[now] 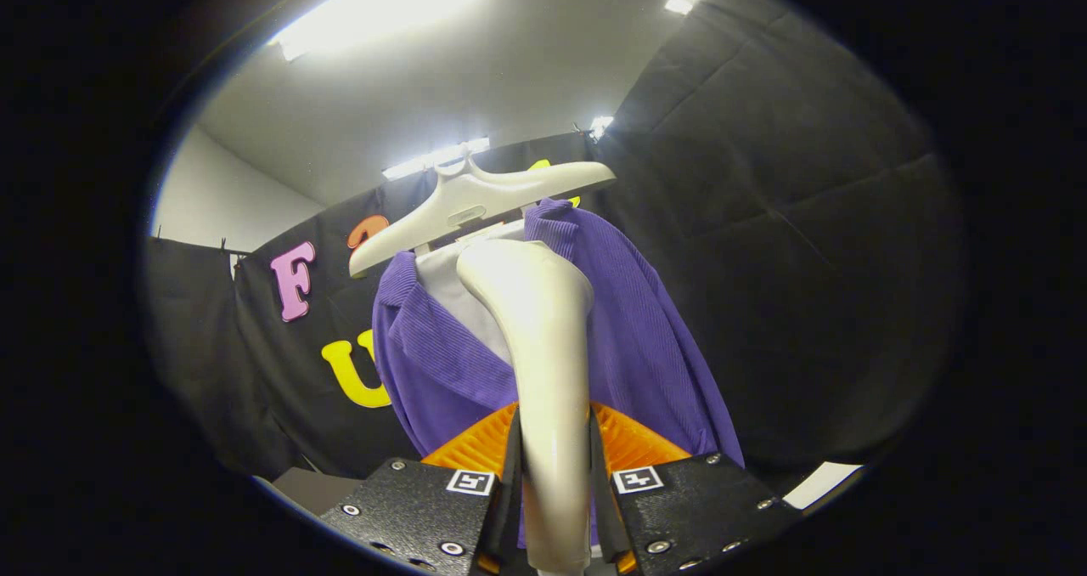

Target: Iron the clothes twice with a garment steamer, once on the left side and once on the right side.

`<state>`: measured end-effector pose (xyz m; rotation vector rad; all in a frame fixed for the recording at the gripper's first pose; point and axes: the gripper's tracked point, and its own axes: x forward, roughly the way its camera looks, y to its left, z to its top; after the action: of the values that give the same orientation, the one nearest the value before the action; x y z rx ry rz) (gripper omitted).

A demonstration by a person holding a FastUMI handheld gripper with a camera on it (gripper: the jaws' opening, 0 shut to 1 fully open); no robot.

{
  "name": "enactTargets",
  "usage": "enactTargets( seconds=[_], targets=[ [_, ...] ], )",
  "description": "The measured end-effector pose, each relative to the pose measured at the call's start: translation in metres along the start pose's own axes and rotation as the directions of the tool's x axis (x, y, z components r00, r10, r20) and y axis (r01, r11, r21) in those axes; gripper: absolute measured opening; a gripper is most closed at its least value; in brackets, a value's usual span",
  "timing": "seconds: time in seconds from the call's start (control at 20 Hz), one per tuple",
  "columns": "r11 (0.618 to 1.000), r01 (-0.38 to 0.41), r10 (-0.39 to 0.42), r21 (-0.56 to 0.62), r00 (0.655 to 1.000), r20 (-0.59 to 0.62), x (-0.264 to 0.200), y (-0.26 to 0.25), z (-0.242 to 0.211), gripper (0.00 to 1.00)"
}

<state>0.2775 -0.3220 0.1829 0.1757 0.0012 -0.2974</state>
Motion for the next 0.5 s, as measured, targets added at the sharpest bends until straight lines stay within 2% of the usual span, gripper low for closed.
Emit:
enactTargets(
  seconds=[0.15,0.25,0.5],
  targets=[
    [1.0,0.021,-0.022,-0.021,0.999,-0.04,0.023,-0.008,-0.019,0.36],
    [0.998,0.033,-0.034,-0.047,0.999,-0.02,0.03,-0.01,-0.022,0.37],
    [0.997,0.044,-0.045,-0.059,0.999,-0.023,0.024,-0.015,-0.036,0.37]
  ],
)
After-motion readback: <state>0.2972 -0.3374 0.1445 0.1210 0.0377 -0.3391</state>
